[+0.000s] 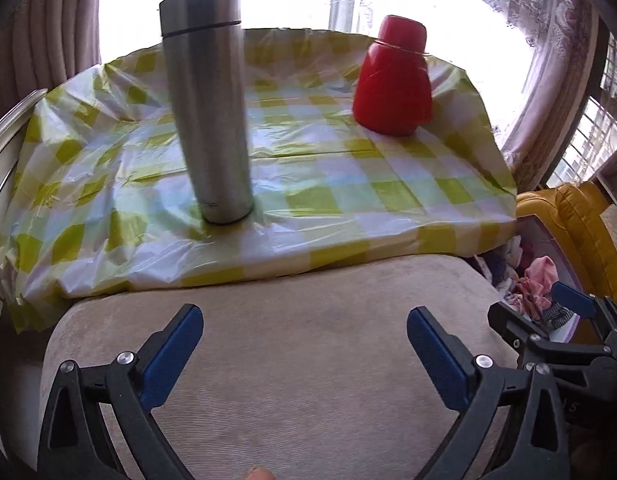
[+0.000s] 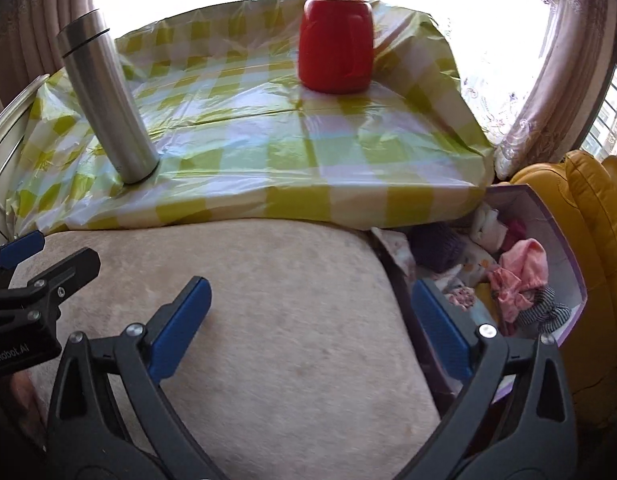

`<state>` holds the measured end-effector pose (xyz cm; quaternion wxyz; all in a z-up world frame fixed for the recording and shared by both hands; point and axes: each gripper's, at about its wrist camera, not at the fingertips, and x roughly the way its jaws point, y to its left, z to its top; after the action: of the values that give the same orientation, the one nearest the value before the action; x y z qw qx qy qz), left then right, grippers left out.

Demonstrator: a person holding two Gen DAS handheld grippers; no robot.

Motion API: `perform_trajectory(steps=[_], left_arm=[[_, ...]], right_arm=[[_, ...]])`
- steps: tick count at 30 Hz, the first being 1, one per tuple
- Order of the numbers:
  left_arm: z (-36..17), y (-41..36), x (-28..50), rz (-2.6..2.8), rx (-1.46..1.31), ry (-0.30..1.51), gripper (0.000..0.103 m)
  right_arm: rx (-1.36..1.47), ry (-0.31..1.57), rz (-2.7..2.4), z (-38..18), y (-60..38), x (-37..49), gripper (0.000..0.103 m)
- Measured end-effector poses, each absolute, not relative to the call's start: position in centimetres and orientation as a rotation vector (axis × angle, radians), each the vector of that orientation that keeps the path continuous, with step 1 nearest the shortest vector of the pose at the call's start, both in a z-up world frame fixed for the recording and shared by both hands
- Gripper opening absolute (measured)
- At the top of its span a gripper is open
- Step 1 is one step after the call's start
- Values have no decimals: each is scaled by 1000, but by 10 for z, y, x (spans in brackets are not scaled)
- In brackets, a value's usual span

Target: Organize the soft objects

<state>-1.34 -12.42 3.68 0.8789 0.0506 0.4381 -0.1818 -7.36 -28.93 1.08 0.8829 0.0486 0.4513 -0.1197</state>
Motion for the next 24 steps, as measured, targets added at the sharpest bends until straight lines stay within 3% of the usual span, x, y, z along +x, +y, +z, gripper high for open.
perform_trajectory(steps=[6, 10, 24], left_arm=[[35, -266, -50, -691, 164, 938, 103], [23, -316, -65, -765, 185, 961, 103], [5, -328, -67, -769, 221, 1012, 103]], right_arm=[[213, 965, -568, 19, -403, -142, 100], [256, 960, -694, 22, -449, -175, 100], [268, 981, -731, 13, -470, -181, 100]])
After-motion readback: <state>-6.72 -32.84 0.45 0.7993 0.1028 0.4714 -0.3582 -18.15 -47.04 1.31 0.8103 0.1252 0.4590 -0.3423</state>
